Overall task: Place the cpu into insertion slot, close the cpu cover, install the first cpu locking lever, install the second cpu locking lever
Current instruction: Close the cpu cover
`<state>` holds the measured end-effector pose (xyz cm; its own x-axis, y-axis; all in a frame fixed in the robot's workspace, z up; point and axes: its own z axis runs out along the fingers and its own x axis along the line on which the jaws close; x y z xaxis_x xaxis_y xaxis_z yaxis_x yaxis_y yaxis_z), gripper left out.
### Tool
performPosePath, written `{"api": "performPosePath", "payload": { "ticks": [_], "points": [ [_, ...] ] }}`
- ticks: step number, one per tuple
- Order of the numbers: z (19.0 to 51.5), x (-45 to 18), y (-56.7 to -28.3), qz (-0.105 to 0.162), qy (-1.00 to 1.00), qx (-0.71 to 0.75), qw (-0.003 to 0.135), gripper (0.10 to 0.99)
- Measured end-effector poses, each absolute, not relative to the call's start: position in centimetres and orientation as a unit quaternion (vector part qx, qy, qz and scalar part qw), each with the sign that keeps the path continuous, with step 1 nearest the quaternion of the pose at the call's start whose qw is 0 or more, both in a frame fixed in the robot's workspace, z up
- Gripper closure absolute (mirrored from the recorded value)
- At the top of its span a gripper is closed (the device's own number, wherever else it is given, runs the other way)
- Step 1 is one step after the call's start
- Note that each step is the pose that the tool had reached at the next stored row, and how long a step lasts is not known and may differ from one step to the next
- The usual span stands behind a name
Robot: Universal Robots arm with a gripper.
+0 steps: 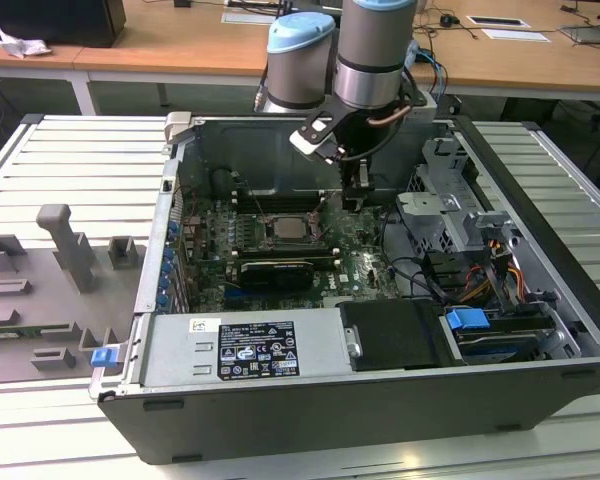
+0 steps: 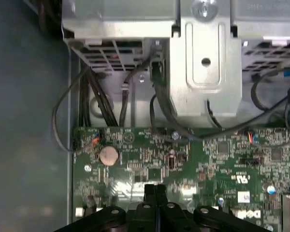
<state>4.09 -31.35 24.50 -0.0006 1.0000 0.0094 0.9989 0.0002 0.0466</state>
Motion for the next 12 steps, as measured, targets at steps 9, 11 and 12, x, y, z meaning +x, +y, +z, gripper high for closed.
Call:
{"api": "performPosePath", "payload": {
  "ticks": [9,11,12],
  "points": [
    [24.1,-0.1,-31.3,0.02,0.707,0.707,0.013,0.98],
    [23.9,-0.5,-31.3,0.02,0.707,0.707,0.013,0.98],
    [23.8,-0.6,-31.3,0.02,0.707,0.707,0.013,0.98]
  ]
}}
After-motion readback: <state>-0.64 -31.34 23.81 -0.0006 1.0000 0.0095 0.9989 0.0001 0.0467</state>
